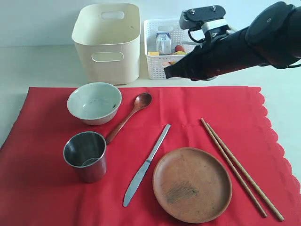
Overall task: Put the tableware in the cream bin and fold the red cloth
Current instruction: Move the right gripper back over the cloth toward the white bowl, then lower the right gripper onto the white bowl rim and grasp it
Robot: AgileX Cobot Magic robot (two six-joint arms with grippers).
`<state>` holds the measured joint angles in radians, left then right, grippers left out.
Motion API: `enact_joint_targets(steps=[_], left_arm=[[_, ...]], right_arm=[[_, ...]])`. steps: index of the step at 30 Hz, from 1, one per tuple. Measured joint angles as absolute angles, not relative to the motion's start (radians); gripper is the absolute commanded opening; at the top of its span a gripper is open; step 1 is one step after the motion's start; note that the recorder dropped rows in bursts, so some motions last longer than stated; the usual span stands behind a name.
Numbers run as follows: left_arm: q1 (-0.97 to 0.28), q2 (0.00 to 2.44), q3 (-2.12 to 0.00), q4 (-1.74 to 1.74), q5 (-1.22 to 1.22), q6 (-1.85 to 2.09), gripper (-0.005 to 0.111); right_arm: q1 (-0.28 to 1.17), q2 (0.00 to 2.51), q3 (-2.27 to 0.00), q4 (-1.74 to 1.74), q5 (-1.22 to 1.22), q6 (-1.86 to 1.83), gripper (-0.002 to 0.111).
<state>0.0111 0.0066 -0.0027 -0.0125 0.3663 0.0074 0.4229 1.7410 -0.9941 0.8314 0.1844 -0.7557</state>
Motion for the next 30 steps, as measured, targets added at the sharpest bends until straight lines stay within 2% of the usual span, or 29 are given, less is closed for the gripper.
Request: enact_joint_targets(steps=[20,27,30], left_arm=[[0.011,0.007,-0.003,-0.013,0.366,0.007,0.000],[0.011,0.007,-0.003,-0.013,0.366,0.007,0.000],[0.011,0.007,-0.003,-0.013,0.366,0.007,0.000]], right_arm=[[0.430,1.758,-0.994,0.877,0.167,-0.756,0.000],[0.526,1.758,-0.994,0.884,0.173,-0.756,0.000],[0.581,1.758,-0.994,0.884,0.178,-0.756,0.005]])
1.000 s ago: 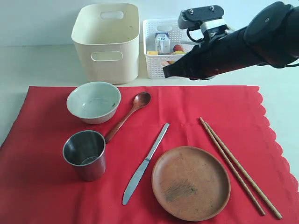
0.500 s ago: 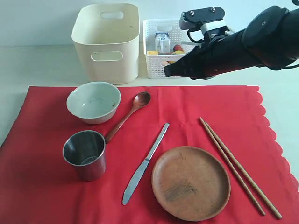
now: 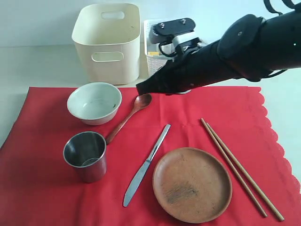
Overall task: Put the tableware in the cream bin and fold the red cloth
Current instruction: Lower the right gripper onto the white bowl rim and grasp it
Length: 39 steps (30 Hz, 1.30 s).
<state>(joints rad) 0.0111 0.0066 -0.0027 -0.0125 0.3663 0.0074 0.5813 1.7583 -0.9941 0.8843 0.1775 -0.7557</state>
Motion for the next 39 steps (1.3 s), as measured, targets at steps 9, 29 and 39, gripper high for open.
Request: enact_joint_targets(steps=[9,29,39], left_arm=[[0.011,0.007,-0.003,-0.013,0.366,0.007,0.000],[0.011,0.007,-0.003,-0.013,0.366,0.007,0.000],[0.011,0.007,-0.003,-0.013,0.366,0.007,0.000]], right_arm=[[0.682,1.758,-0.994,0.884,0.178,-0.756,0.041],[0.732,1.784,-1.057,0.884,0.165,-0.759,0.081],[0.732,1.975,-1.288,0.882,0.172,-0.758,0.081]])
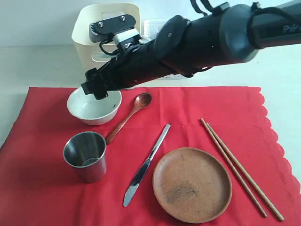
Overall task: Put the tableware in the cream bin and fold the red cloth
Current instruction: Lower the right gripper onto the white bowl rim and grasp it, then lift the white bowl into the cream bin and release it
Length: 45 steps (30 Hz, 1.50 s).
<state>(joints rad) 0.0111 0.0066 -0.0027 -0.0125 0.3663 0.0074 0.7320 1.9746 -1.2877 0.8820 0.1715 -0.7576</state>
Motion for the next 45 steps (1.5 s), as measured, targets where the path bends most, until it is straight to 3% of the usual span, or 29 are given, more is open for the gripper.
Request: enact_joint_targets(steps=[12,23,30,45], left_arm=[[0.011,0.007,-0.003,-0.013,0.366,0.007,0.000],[0.011,0.007,-0.003,-0.013,0.366,0.007,0.000],[0.011,0.007,-0.003,-0.013,0.366,0.007,0.000],[0.011,0.007,-0.003,-0.013,0.366,0.010,0.000]], right_arm=[[0.718,2.115,-1.441,0.871,0.179,-0.755,0.081],[0.651,2.144,-1.443,0.866,0.200,-0.686,0.081],[0.650,2.177,-1.447,0.864,0.321,-0.677,0.081],[0.650,2.181,-1.447,0.862,0.343,-0.673,0.081]])
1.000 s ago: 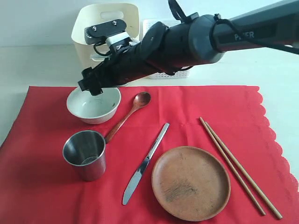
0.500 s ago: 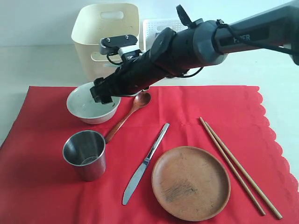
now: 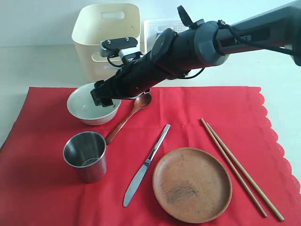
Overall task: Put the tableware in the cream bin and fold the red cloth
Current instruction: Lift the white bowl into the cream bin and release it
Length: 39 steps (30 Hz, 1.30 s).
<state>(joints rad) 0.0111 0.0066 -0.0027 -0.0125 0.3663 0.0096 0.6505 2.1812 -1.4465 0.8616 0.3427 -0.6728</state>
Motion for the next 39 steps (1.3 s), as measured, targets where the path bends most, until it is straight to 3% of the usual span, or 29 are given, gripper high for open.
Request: enact_joint_targets(steps=[9,12,18,26,39], left_arm=[[0.011,0.007,-0.003,-0.013,0.366,0.010,0.000],[0.011,0.007,-0.003,-0.013,0.366,0.010,0.000],[0.011,0.007,-0.003,-0.013,0.366,0.010,0.000],[0.011,0.007,-0.003,-0.013,0.366,0.010,0.000],[0.011,0.007,-0.003,-0.013,0.366,0.010,0.000]], right_arm=[[0.650,2.200,-1.447,0.862,0.348,-0.670,0.081],[0.650,2.200,-1.447,0.862,0.348,-0.670,0.076],[0.650,2.200,-1.447,0.864,0.348,-0.670,0.040],[0.650,2.200,-1.447,0.864,0.347,-0.668,0.002],[0.650,2.117,-1.447,0.861,0.375,-0.581,0.000]])
